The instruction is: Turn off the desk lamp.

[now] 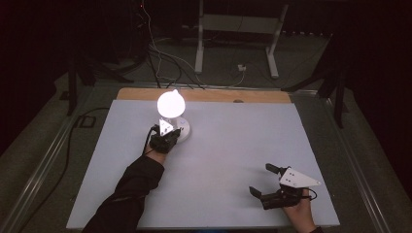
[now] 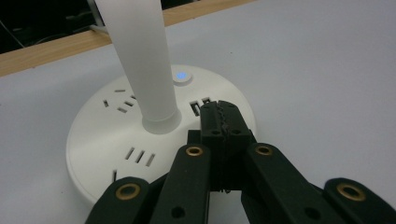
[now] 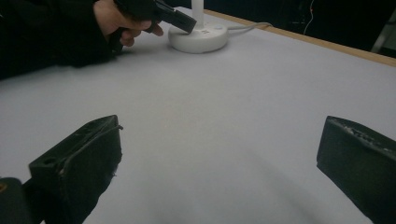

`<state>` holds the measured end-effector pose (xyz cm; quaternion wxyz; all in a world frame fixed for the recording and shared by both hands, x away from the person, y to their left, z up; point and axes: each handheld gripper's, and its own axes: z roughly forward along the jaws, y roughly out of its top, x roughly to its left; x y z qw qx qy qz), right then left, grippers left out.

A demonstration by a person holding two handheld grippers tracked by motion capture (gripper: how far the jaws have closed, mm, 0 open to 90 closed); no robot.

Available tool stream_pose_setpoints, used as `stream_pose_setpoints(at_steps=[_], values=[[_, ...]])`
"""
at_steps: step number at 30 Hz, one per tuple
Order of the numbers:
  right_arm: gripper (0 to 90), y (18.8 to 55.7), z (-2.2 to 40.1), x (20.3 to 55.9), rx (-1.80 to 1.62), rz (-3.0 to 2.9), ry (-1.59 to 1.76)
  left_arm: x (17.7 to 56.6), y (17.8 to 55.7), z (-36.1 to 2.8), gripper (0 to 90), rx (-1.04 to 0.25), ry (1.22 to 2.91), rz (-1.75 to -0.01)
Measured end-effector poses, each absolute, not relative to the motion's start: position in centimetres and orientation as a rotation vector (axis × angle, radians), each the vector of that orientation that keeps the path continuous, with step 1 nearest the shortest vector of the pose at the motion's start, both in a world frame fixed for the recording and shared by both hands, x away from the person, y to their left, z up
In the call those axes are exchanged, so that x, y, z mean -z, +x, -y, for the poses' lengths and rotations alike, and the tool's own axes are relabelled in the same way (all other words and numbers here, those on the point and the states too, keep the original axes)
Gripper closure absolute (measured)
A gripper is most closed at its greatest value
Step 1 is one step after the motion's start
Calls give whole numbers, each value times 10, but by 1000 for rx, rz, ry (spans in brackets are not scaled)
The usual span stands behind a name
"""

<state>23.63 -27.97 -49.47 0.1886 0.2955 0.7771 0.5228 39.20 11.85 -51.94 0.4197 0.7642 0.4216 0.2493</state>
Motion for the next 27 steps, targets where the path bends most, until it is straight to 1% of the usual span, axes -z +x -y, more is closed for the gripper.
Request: stream_pose_setpoints(at_steps=[14, 18, 20, 22, 27], values=[[0, 236, 280, 494, -1467, -2179, 828, 521, 392, -118, 900, -631, 1919, -1045], [0, 236, 280, 494, -1466, -2180, 831, 521, 391, -116, 900, -669, 1935, -1036], [0, 236, 280, 494, -1467, -2178, 829, 520, 391, -116, 900, -667, 1936, -1043], [0, 236, 280, 494, -1468, -2177, 827, 519, 391, -117, 900, -633, 1922, -1048], [0, 236, 281, 494, -1471, -2174, 832, 510, 389, -119, 900, -622, 1908, -1050]])
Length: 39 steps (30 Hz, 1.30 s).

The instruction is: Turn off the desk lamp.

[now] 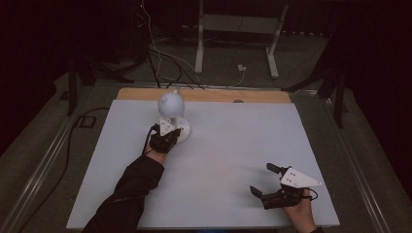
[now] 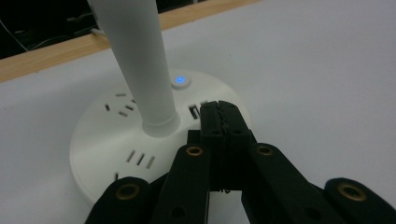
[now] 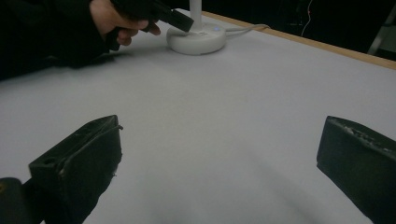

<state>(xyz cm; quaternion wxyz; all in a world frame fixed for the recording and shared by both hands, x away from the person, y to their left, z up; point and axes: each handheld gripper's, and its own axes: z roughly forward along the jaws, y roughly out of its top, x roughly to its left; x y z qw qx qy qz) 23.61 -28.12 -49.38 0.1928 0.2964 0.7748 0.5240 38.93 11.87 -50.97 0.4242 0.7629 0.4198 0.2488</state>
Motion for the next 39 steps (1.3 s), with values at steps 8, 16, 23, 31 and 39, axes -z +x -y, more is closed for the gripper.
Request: stream_pose_setpoints(at_steps=[8, 16, 23, 31, 39], values=[[0, 236, 281, 494, -1469, -2175, 829, 493, 382, -122, 805, -541, 1899, -1027], [0, 235, 281, 493, -1471, -2172, 832, 485, 374, -126, 523, -535, 1912, -1042], [0, 236, 282, 493, -1472, -2171, 835, 474, 369, -128, 260, -465, 1941, -1002], [0, 236, 282, 494, -1476, -2172, 835, 466, 361, -133, 19, -359, 1961, -943], [0, 236, 281, 494, -1475, -2174, 838, 464, 350, -142, 11, -343, 1990, -892]])
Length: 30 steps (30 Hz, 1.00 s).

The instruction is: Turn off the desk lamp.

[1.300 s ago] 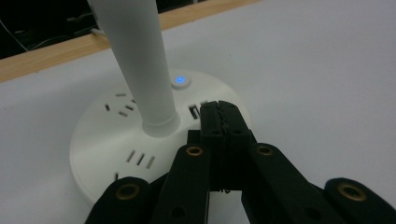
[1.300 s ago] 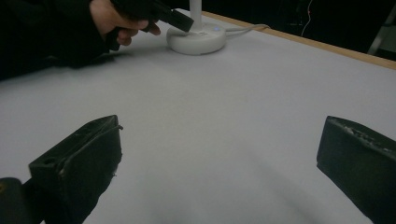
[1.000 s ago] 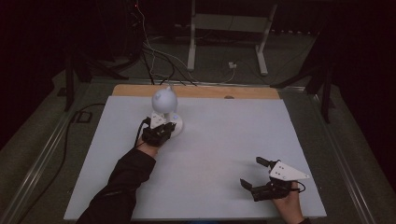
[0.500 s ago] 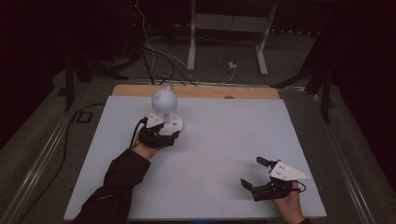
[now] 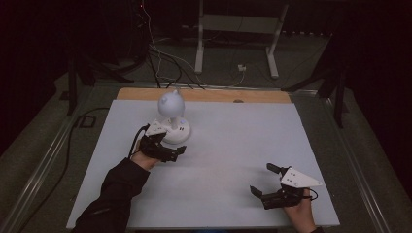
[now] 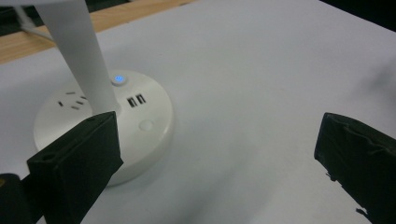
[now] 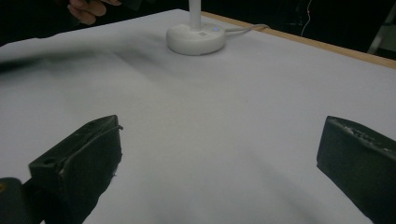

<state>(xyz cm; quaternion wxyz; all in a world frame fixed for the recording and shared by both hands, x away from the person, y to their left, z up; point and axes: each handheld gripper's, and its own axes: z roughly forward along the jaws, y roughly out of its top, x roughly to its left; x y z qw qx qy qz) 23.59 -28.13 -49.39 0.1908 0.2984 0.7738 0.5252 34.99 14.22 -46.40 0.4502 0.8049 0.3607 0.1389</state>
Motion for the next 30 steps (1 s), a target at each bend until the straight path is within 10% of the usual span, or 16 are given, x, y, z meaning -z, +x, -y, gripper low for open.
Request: stream_pose_setpoints(at_steps=[30], values=[[0, 236, 280, 494, -1462, -2178, 834, 489, 277, -181, 10, -293, 2063, -764]])
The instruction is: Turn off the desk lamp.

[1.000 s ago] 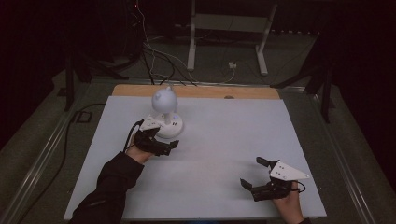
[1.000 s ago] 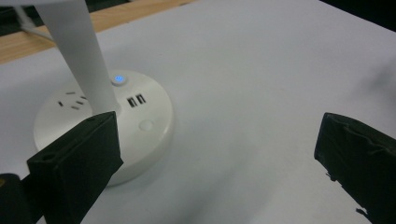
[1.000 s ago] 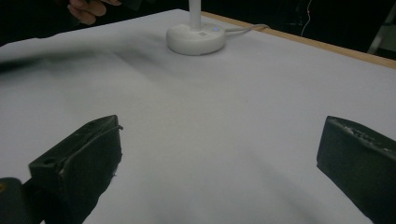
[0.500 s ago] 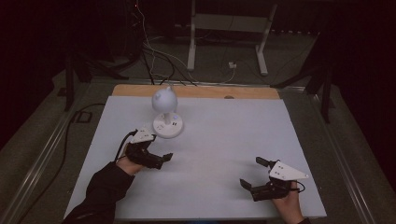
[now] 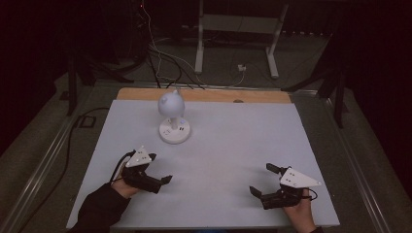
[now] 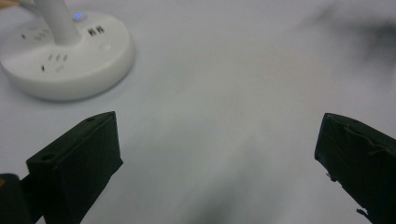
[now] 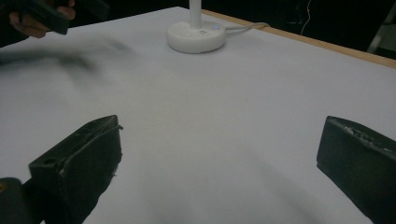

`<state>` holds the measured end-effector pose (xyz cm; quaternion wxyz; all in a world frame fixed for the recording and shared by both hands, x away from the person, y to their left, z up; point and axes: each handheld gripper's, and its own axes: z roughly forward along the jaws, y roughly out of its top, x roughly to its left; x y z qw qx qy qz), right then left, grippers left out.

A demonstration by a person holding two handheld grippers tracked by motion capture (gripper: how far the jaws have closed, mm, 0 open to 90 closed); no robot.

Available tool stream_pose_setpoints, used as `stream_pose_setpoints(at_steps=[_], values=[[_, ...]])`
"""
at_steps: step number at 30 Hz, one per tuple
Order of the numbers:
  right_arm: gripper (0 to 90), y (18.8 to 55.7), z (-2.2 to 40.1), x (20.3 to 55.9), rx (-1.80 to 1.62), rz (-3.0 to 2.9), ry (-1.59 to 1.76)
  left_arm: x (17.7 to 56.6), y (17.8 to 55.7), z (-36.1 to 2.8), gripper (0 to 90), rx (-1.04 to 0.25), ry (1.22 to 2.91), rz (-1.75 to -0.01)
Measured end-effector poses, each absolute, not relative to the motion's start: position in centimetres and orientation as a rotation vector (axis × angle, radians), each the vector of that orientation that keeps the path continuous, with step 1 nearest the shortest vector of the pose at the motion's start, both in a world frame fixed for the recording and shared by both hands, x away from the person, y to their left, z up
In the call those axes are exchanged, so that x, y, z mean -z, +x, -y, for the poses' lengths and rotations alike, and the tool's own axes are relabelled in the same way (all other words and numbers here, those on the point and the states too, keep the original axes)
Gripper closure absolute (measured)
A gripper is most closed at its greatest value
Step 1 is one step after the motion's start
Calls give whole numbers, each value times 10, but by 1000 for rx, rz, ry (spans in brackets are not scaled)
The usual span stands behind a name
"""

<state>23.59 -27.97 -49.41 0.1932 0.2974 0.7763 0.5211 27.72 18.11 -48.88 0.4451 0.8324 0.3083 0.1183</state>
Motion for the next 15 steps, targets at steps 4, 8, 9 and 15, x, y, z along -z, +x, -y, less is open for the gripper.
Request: stream_pose_setpoints(at_steps=[4, 8, 9, 15], values=[[0, 236, 279, 494, -1459, -2182, 831, 495, 268, -191, 9, -279, 2047, -746], [0, 236, 279, 495, -1458, -2183, 838, 508, 262, -198, 10, -268, 2082, -724], [0, 236, 279, 495, -1458, -2185, 837, 510, 262, -199, 10, -256, 2092, -719], [0, 236, 278, 495, -1453, -2189, 831, 514, 264, -196, 10, -240, 2109, -710]])
